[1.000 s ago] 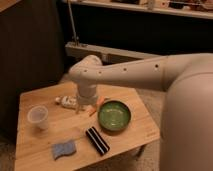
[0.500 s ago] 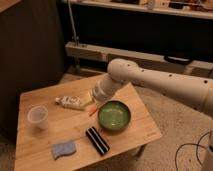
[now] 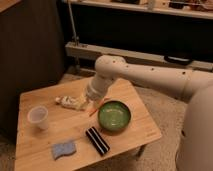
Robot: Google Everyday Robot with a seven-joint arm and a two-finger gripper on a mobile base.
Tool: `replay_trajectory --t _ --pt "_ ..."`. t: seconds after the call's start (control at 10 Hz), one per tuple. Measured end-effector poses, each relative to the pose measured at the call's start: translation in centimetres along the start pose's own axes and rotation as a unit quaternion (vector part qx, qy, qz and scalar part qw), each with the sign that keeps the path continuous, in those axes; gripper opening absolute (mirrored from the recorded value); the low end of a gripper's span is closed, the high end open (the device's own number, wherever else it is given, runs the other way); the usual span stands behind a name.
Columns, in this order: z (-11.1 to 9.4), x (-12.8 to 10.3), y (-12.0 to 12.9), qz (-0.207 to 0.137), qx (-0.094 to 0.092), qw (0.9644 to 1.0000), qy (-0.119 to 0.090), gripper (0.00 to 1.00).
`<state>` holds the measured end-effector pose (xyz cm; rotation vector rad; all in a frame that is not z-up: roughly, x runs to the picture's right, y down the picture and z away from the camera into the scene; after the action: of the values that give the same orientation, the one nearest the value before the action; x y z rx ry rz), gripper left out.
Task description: Place the eraser in the ceramic cup
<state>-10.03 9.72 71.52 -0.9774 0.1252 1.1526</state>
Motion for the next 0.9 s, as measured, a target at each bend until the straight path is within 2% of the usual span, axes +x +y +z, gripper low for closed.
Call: replay_trajectory --t 0.2,0.3,0.4,0.5,0.7,0.8,0.9 --pt "3.5 1.1 -0.2 -0.002 0.040 0.9981 0.047 0.65" --pt "4.2 1.7 -0.4 -0.003 0.051 0.9971 0.056 0.65" --pt "5.0 2.2 -0.1 -0.015 0.078 0.9944 0.070 0.65" --pt "5.1 2.4 0.4 -0.028 0.098 0.9919 0.076 0.65" --pt "5.2 3.0 0.3 -0.040 0.122 0.9881 0.085 0.65" --pt "5.8 3.6 0.8 -0.048 0.135 0.9851 0.095 0.65" --pt "6.5 4.0 0.9 -0.050 0.139 0.9841 0.098 0.65"
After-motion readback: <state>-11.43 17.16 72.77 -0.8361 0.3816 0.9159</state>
